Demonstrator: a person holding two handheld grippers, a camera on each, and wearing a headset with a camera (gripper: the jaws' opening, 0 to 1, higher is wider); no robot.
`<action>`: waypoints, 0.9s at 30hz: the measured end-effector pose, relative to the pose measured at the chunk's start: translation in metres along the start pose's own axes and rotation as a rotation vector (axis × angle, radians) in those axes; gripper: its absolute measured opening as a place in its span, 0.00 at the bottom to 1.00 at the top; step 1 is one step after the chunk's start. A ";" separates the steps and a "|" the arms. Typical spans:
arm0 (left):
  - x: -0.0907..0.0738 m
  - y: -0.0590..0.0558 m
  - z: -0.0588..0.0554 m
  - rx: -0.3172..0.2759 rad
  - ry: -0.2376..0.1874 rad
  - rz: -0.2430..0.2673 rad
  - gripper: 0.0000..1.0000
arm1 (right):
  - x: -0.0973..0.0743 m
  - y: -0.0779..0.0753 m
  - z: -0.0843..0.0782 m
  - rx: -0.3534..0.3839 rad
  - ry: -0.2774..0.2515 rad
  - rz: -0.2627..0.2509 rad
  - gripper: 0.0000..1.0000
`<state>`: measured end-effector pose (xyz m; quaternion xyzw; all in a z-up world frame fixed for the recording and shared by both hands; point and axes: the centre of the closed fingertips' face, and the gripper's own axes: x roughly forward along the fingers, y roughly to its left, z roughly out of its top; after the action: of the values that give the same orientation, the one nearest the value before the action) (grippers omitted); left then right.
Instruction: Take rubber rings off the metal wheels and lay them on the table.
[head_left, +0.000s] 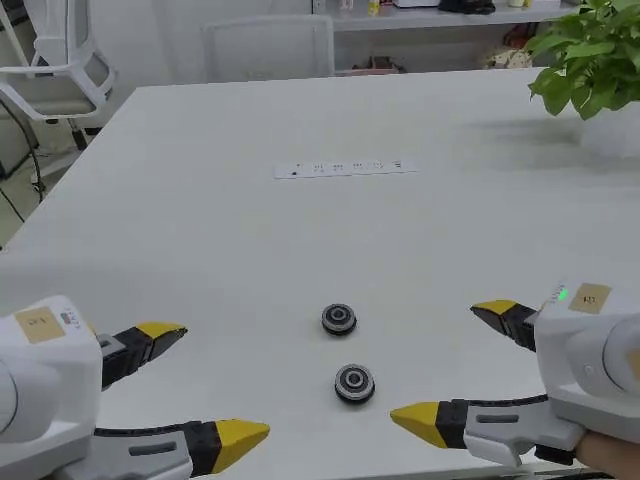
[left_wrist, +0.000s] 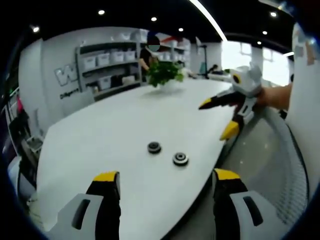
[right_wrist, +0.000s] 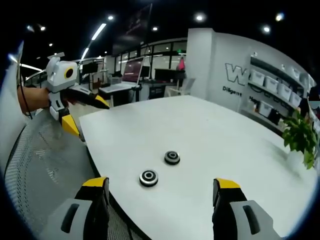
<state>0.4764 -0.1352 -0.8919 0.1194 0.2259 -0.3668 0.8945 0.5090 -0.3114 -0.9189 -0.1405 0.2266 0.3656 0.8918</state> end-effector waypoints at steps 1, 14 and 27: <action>0.000 0.000 0.000 0.000 0.000 0.000 0.76 | 0.000 0.000 0.000 -0.001 0.000 0.000 0.85; 0.000 0.002 0.002 -0.006 -0.005 0.003 0.76 | 0.000 0.000 0.002 -0.001 -0.006 0.004 0.84; 0.000 0.007 0.003 -0.045 -0.016 0.000 0.78 | 0.001 0.001 0.005 0.000 -0.016 0.020 0.87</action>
<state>0.4820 -0.1317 -0.8890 0.0962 0.2272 -0.3628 0.8986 0.5106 -0.3083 -0.9149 -0.1353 0.2210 0.3757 0.8898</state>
